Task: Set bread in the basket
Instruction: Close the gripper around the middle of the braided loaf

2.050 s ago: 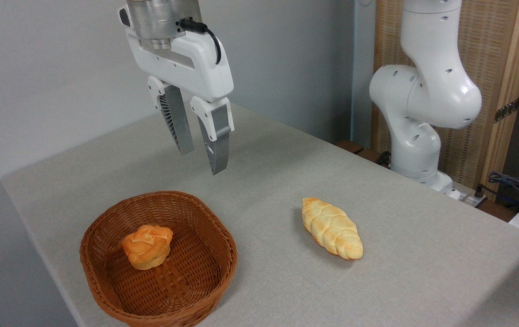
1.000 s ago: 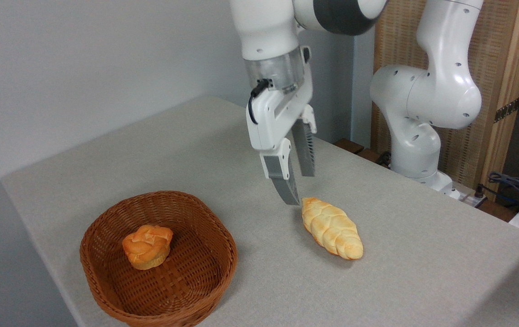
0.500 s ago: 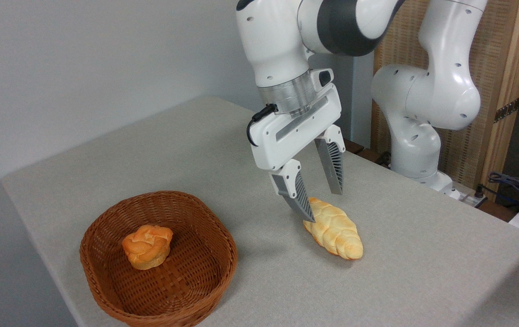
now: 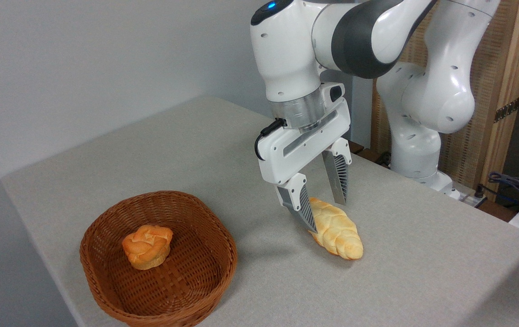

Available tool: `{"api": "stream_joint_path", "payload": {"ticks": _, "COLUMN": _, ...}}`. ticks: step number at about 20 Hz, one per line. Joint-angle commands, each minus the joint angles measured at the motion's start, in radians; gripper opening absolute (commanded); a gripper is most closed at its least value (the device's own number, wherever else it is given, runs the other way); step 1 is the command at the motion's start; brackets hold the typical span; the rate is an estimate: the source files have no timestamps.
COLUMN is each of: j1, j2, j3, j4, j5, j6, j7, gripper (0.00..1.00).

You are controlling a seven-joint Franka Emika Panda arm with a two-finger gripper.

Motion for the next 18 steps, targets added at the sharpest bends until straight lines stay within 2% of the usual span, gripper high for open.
{"api": "stream_joint_path", "payload": {"ticks": 1, "j1": -0.029, "j2": -0.025, "j3": 0.02, "j4": -0.039, "j5": 0.022, "j6": 0.019, "j7": 0.005, "gripper": 1.0}}
{"api": "stream_joint_path", "payload": {"ticks": 2, "j1": -0.029, "j2": -0.025, "j3": 0.021, "j4": -0.046, "j5": 0.023, "j6": 0.019, "j7": 0.005, "gripper": 1.0}}
{"api": "stream_joint_path", "payload": {"ticks": 4, "j1": -0.03, "j2": -0.025, "j3": 0.021, "j4": -0.052, "j5": 0.057, "j6": 0.017, "j7": 0.005, "gripper": 1.0}}
{"api": "stream_joint_path", "payload": {"ticks": 18, "j1": -0.036, "j2": -0.023, "j3": 0.023, "j4": -0.082, "j5": 0.062, "j6": 0.059, "j7": 0.005, "gripper": 0.99}}
